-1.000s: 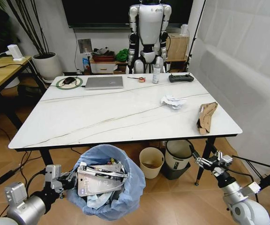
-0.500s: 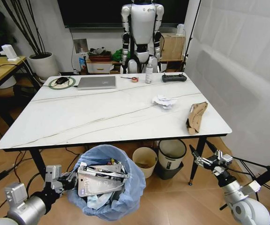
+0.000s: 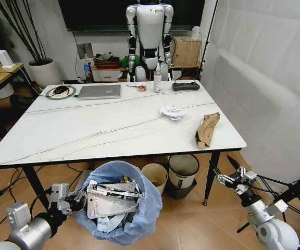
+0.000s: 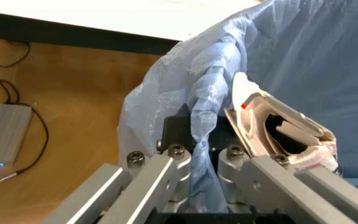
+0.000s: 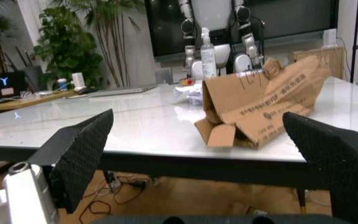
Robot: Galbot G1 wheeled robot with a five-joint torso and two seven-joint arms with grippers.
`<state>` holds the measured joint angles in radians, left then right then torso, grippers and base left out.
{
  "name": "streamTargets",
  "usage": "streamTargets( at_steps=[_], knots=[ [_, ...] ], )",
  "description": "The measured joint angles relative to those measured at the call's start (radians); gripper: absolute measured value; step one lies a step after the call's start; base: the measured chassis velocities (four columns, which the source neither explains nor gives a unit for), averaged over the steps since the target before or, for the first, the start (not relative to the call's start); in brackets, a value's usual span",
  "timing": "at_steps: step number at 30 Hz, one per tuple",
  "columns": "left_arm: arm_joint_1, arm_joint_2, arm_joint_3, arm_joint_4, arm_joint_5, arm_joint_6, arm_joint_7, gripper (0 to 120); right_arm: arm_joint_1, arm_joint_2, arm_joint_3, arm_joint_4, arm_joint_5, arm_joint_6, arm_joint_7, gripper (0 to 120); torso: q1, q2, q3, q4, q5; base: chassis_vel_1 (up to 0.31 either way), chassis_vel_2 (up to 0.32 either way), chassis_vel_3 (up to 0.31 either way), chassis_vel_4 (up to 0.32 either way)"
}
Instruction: Pick up the trash bin and place the trash from the table into it.
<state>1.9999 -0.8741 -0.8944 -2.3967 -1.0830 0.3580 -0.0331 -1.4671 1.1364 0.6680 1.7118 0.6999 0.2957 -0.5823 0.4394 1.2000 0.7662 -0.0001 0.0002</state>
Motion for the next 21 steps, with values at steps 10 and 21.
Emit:
streamTargets(
  at_steps=[10, 21],
  knots=[
    [0.012, 0.002, -0.013, -0.001, -0.010, 0.002, -0.005, 0, 0.144, -0.206, -0.153, 0.105, 0.039, -0.094, 0.337, 100, 0.000, 0.000, 0.000, 0.0000, -0.0003, 0.000, 0.000, 0.000, 0.000],
    [0.017, -0.012, -0.027, -0.005, -0.018, 0.007, -0.015, 0, 0.563, -0.303, -0.491, 0.033, 0.107, -0.311, 0.642, 100, 0.000, 0.000, 0.000, 0.0003, -0.0002, 0.000, 0.000, 0.000, 0.000]
  ],
)
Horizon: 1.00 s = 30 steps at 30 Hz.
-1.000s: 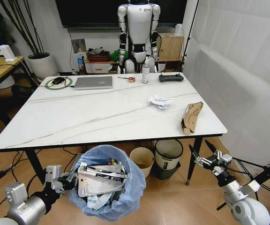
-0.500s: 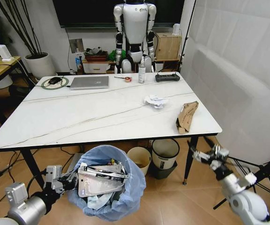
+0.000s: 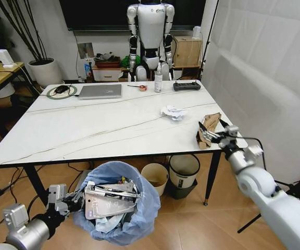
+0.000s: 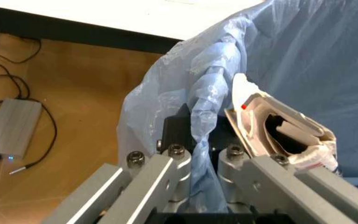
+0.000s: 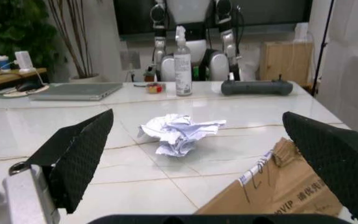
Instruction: Pick up the trash bin and place the trash from the table into it.
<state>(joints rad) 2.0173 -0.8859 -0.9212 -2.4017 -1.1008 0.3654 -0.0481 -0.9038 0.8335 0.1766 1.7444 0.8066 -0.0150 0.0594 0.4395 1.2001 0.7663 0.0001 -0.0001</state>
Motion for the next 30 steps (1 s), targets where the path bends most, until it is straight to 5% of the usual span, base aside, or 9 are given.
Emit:
streamTargets(
  at_steps=[10, 18, 30],
  knots=[
    [-0.002, -0.008, 0.000, 0.000, 0.000, 0.003, -0.004, 0, 0.113, 0.012, -0.017, -0.054, 0.041, -0.149, -0.025, 100, 0.000, 0.000, 0.000, -0.0001, -0.0001, 0.000, 0.000, 0.000, 0.000],
    [-0.005, -0.008, 0.000, 0.002, 0.000, 0.004, -0.006, 0, 0.126, 0.019, -0.031, 0.034, 0.089, -0.380, 0.213, 100, 0.000, 0.000, 0.000, -0.0002, 0.0000, 0.000, 0.000, 0.000, 0.000],
    [-0.007, -0.004, 0.001, 0.009, 0.000, 0.004, -0.006, 0, 0.085, 0.050, -0.056, 0.018, 0.105, -0.421, 0.265, 100, 0.000, 0.000, 0.000, -0.0003, 0.0000, 0.000, 0.000, 0.000, 0.000]
  ],
)
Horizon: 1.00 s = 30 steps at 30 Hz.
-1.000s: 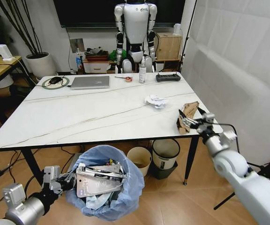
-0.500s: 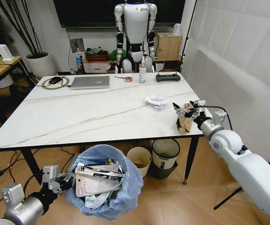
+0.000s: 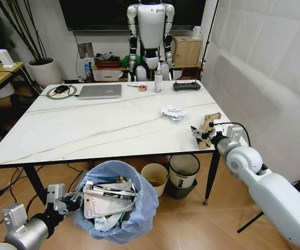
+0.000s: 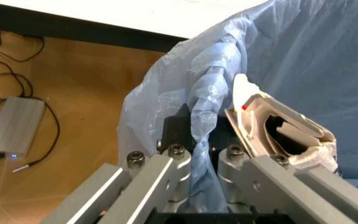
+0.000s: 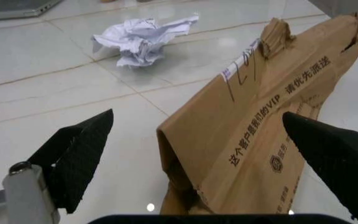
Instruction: Pick up the trash bin and place the trash from the table into it.
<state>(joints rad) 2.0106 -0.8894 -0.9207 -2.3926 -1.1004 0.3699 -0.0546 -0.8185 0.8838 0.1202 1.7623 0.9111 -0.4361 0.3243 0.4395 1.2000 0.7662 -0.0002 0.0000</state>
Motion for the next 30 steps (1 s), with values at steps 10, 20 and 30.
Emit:
streamTargets(
  at_steps=[10, 20, 30],
  knots=[
    [-0.003, -0.002, 0.000, 0.001, -0.001, 0.000, -0.003, 0, 0.023, 0.012, -0.018, -0.048, -0.030, 0.014, -0.017, 100, 0.000, 0.000, 0.000, 0.0002, 0.0000, 0.000, 0.000, 0.000, 0.000],
    [-0.007, -0.003, 0.003, 0.006, -0.001, 0.000, -0.003, 0, 0.009, 0.014, -0.023, -0.073, -0.059, 0.060, -0.066, 75, 0.000, 0.000, 0.000, 0.0001, 0.0000, 0.000, 0.000, 0.000, 0.000],
    [-0.007, -0.002, 0.001, 0.009, 0.000, 0.001, -0.005, 0, 0.012, 0.014, -0.024, -0.094, -0.071, 0.087, -0.108, 42, 0.000, 0.000, 0.000, 0.0002, 0.0000, 0.000, 0.000, 0.000, 0.000]
  ],
)
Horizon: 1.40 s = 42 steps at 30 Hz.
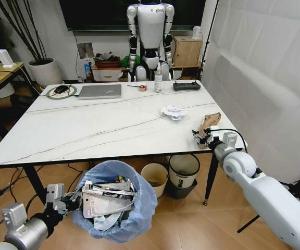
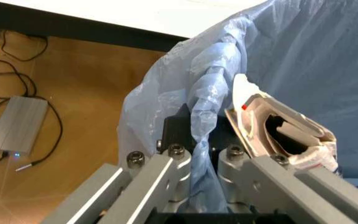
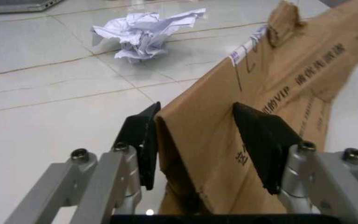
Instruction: Pick up the trash bin and place the trash from the table into it.
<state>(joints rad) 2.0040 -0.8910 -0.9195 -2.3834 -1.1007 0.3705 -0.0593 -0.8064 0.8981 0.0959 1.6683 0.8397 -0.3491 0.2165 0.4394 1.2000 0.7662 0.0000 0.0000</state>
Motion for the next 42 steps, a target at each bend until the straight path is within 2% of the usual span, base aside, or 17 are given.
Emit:
streamTargets(
  at_steps=[4, 5, 8, 9, 12, 23, 32, 42],
  knots=[
    [-0.001, 0.003, -0.001, 0.001, -0.001, 0.000, -0.001, 0, -0.004, 0.000, 0.000, -0.007, -0.012, 0.010, -0.008, 25, 0.000, 0.000, 0.000, -0.0001, 0.0000, 0.000, 0.000, 0.000, 0.000],
    [-0.001, 0.003, -0.001, 0.001, -0.001, 0.000, -0.001, 0, -0.004, 0.000, 0.000, -0.007, -0.012, 0.010, -0.008, 25, 0.000, 0.000, 0.000, -0.0001, 0.0000, 0.000, 0.000, 0.000, 0.000],
    [-0.002, 0.005, -0.002, 0.002, -0.004, 0.000, -0.001, 0, -0.003, 0.001, 0.001, -0.026, -0.036, 0.032, -0.039, 14, 0.000, 0.000, 0.000, 0.0000, 0.0000, 0.000, 0.000, 0.000, 0.000],
    [-0.003, 0.005, -0.003, 0.003, -0.004, 0.000, -0.001, 0, -0.002, 0.001, 0.002, -0.033, -0.044, 0.038, -0.048, 7, 0.000, 0.000, 0.000, 0.0000, 0.0000, 0.000, 0.000, 0.000, 0.000],
    [-0.004, 0.007, -0.003, 0.004, -0.005, 0.000, -0.001, 0, 0.000, 0.002, 0.002, -0.043, -0.059, 0.046, -0.054, 1, 0.000, 0.000, 0.000, 0.0000, 0.0000, 0.000, 0.000, 0.000, 0.000],
    [-0.009, 0.010, -0.002, 0.010, -0.008, 0.000, -0.002, 0, 0.010, 0.010, 0.013, -0.089, -0.133, 0.125, -0.066, 0, 0.000, 0.000, 0.000, 0.0000, 0.0000, 0.000, 0.000, 0.000, 0.000],
    [-0.011, 0.016, 0.003, 0.012, -0.011, 0.000, -0.008, 0, 0.044, -0.010, 0.053, -0.129, -0.138, 0.284, -0.223, 0, 0.000, 0.000, 0.000, 0.0000, 0.0002, 0.000, 0.000, 0.000, 0.000],
    [-0.006, 0.030, 0.005, 0.004, -0.027, -0.003, -0.013, 0, 0.071, -0.075, 0.074, -0.031, -0.029, 0.369, -0.357, 0, 0.000, 0.000, 0.000, 0.0000, 0.0000, 0.000, 0.000, 0.000, 0.000]
  ],
)
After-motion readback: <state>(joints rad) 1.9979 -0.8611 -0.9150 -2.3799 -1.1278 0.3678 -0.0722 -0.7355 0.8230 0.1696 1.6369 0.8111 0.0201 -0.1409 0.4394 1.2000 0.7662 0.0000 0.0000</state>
